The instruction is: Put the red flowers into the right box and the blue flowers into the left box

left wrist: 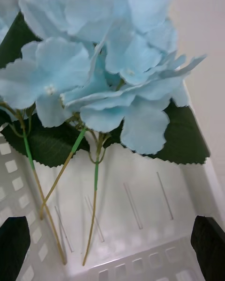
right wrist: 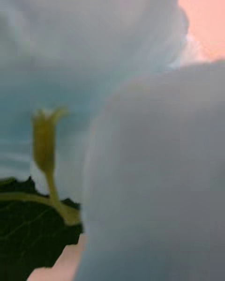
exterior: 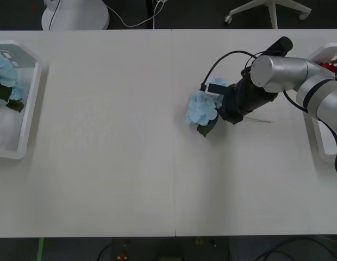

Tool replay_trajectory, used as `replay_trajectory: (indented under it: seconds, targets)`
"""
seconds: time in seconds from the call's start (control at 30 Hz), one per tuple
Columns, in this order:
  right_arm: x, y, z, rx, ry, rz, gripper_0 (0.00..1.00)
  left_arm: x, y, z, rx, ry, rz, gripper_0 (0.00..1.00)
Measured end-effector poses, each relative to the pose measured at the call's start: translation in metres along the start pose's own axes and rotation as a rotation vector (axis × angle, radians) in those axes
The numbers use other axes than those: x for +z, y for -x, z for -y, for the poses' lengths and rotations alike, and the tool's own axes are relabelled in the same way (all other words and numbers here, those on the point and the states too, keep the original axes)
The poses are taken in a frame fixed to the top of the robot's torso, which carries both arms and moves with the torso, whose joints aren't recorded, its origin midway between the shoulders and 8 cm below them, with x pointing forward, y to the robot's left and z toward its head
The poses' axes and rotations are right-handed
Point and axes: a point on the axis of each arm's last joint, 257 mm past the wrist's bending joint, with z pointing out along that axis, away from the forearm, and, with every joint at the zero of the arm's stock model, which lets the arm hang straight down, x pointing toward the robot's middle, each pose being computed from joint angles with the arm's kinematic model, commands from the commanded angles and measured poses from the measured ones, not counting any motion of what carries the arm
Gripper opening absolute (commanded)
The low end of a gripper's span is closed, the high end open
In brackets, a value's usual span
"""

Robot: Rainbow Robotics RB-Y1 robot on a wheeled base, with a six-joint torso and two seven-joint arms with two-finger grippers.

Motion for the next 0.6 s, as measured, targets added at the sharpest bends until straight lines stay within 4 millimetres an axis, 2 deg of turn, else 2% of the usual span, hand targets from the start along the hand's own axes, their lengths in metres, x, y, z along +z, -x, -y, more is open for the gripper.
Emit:
replay_trajectory:
  seconds: [0.1, 0.17, 0.23, 0.3, 0.47, 0.6]
  targets:
    - [-0.004, 0.018, -0.017, 0.056, 0.076, 0.061, 0.00, -0.007, 0.014, 0.013, -0.002, -0.060, 0.054, 1.00]
    - [-0.013, 0.032, -0.030, 0.082, 0.147, 0.094, 0.00, -0.011, 0.024, 0.026, -0.002, -0.114, 0.087, 1.00]
    - [-0.026, 0.054, -0.034, 0.104, 0.192, 0.144, 0.00, -0.015, 0.033, 0.042, -0.004, -0.176, 0.118, 1.00]
    - [-0.041, 0.084, -0.034, 0.151, 0.224, 0.208, 0.00, -0.020, 0.042, 0.057, -0.004, -0.232, 0.144, 1.00]
    - [-0.084, 0.174, -0.039, 0.363, 0.327, 0.395, 0.00, -0.033, 0.058, 0.091, 0.009, -0.360, 0.193, 1.00]
    - [-0.113, 0.235, -0.037, 0.406, 0.346, 0.544, 0.00, -0.047, 0.068, 0.117, 0.038, -0.469, 0.238, 1.00]
